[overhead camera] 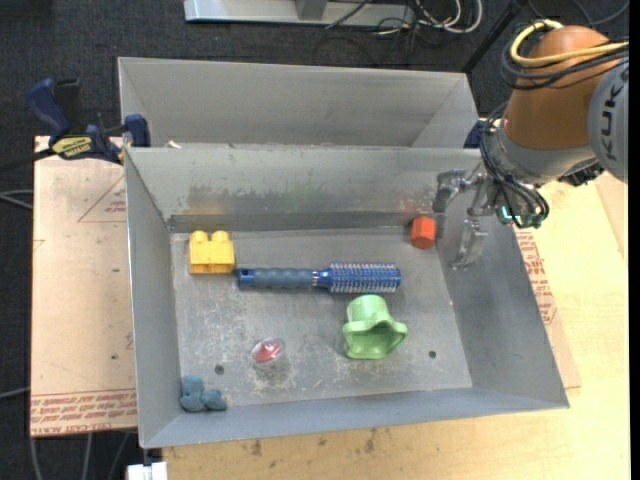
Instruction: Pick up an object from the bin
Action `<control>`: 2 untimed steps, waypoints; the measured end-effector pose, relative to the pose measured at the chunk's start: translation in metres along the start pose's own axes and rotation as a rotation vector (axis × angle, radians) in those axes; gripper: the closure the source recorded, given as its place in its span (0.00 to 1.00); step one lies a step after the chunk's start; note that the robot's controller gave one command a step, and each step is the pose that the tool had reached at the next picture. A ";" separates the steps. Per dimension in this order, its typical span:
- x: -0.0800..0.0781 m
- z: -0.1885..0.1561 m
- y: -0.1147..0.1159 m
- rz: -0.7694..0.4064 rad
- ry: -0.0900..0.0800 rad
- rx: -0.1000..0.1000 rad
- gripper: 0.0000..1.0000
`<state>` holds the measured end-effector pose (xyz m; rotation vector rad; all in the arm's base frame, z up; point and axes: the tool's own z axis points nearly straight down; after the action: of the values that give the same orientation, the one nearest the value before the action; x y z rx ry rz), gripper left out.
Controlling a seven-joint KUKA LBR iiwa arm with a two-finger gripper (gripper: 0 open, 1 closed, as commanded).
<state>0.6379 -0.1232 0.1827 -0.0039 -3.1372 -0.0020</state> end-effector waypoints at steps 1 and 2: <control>0.021 0.097 0.077 -0.009 0.003 -0.003 0.00; 0.046 0.114 0.121 0.042 -0.002 -0.002 0.00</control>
Offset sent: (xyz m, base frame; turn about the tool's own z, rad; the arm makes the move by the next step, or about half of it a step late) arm -0.0191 0.0719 -0.0912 -0.0017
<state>0.5917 -0.0020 0.0690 -0.0695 -3.1384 -0.0046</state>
